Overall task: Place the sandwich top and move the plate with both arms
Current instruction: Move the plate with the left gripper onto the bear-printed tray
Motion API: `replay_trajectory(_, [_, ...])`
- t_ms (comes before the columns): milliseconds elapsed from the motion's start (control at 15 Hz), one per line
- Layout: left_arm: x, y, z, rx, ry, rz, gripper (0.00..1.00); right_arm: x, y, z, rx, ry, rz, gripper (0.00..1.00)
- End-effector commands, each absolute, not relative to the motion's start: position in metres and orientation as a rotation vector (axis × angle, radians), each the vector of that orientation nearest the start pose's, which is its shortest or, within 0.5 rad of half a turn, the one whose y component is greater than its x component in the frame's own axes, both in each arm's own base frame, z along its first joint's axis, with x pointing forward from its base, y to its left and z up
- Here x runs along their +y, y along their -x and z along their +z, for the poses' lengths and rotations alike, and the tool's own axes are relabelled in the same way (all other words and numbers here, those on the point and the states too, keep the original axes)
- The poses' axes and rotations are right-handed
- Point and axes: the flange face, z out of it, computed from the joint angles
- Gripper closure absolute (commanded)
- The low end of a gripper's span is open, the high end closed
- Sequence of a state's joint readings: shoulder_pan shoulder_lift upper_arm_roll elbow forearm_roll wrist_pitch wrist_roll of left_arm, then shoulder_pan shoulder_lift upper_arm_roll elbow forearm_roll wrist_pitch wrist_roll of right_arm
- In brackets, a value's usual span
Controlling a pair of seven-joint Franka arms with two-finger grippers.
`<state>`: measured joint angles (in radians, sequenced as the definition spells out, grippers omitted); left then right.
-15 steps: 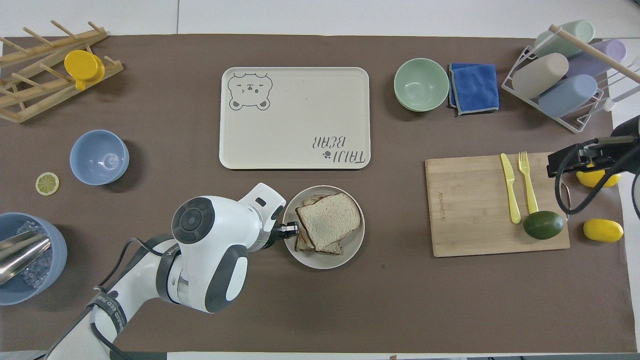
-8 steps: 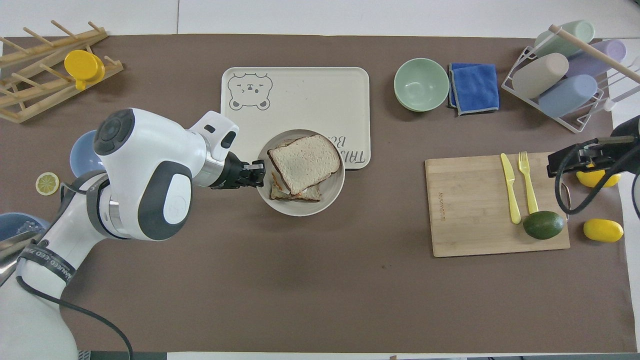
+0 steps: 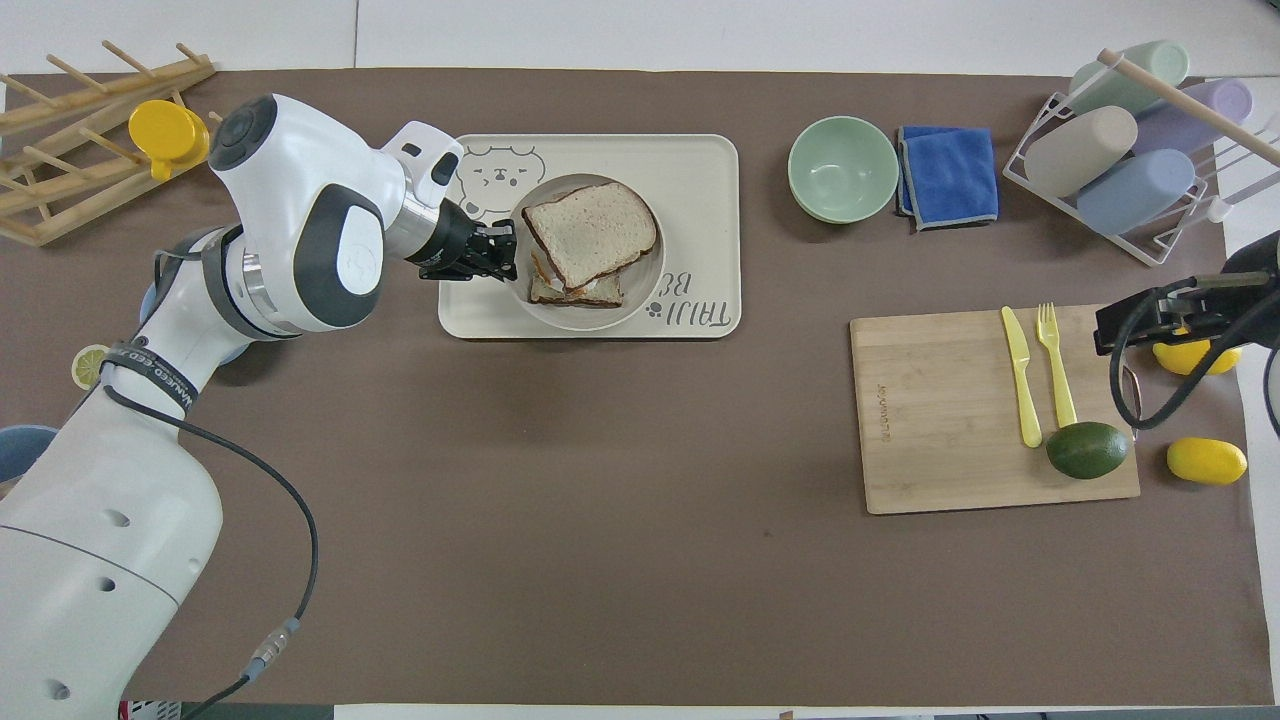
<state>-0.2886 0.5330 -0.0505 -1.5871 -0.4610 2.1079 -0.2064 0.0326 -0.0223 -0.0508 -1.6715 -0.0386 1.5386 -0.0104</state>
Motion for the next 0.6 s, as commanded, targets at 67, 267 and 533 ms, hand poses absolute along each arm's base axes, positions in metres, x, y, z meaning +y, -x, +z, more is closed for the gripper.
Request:
replay_trajectory(67, [-0.243, -0.657, 0.334, -0.121, 3.551, 0.119, 1.00, -0.017, -0.536, 0.591, -0.015, 3.148, 0.182, 0.00])
replay_trajectory(267, [-0.243, -0.651, 0.319, -0.077, 3.537, 0.097, 1.00, -0.017, -0.536, 0.591, -0.015, 3.148, 0.182, 0.00])
replay_trajectory(533, [-0.240, -0.648, 0.313, -0.082, 3.529, 0.076, 1.00, -0.017, -0.536, 0.591, -0.017, 3.148, 0.182, 0.00])
